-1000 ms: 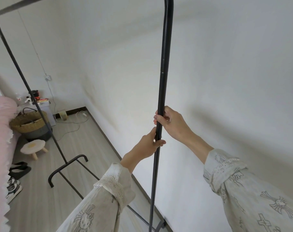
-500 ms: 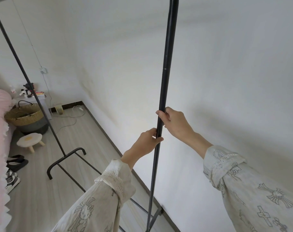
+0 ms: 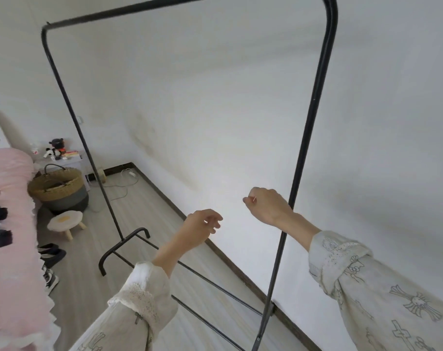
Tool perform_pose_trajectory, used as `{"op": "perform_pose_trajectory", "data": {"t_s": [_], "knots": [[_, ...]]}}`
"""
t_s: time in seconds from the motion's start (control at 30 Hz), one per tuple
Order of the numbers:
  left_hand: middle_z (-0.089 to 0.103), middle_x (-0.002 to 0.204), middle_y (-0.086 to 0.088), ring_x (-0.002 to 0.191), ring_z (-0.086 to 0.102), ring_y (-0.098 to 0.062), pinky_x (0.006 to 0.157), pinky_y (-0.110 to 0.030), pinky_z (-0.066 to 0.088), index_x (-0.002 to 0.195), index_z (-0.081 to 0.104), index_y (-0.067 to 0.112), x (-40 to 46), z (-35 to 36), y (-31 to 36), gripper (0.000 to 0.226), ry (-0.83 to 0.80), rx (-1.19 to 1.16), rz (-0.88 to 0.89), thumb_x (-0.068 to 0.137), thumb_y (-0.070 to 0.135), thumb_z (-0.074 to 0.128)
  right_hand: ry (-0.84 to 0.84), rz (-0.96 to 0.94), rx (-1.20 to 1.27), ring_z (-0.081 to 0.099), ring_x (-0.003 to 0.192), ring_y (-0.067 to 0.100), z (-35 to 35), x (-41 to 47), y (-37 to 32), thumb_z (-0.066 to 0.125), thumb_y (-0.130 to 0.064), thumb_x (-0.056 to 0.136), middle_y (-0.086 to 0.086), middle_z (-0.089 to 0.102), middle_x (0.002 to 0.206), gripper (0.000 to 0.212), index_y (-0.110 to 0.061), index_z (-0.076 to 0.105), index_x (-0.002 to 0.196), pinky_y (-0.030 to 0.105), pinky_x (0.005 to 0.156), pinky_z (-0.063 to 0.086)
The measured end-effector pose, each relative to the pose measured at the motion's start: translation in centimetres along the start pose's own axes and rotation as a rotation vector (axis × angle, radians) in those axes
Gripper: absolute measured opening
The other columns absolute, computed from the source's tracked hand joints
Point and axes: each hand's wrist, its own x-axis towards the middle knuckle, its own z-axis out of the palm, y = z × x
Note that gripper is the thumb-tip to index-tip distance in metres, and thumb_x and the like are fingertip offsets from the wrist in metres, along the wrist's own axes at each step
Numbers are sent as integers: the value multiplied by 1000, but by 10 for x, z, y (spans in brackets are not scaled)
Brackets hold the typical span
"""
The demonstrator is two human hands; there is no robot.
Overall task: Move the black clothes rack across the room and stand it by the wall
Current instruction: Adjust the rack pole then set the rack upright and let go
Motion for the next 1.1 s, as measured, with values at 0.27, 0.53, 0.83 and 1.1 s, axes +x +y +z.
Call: {"op": "perform_pose_trajectory", "data": {"t_s": [0.27,0.53,0.83,1.1], "knots": [[61,97,1,88,61,-13,74,-23,49,117,58,11,-43,-137,-87,28,219,75,-104,96,11,39,-84,-173,93,58,99,32,46,45,-142,39,-33,93,13,67,101,30,-11,56,104,39,81,47],[66,114,-12,95,63,-18,84,-28,48,121,56,7,9,-269,-170,29,343,173,-141,94,10,44,-86,-290,144,60,95,31,108,169,-260,40,-33,93,10,67,93,28,-12,58,99,37,78,48],[66,107,-5,97,64,-20,79,-24,50,116,60,9,115,-421,-258,26,445,215,-178,94,11,46,-89,-355,213,61,91,29,160,341,-380,40,-34,93,8,69,95,29,-12,58,98,36,76,49],[64,103,-3,85,61,-12,72,-20,47,112,60,10,208,-521,-362,24,442,156,-213,94,10,45,-120,-370,203,59,103,28,229,467,-467,41,-31,93,6,68,116,27,-11,58,99,34,79,46]]}}
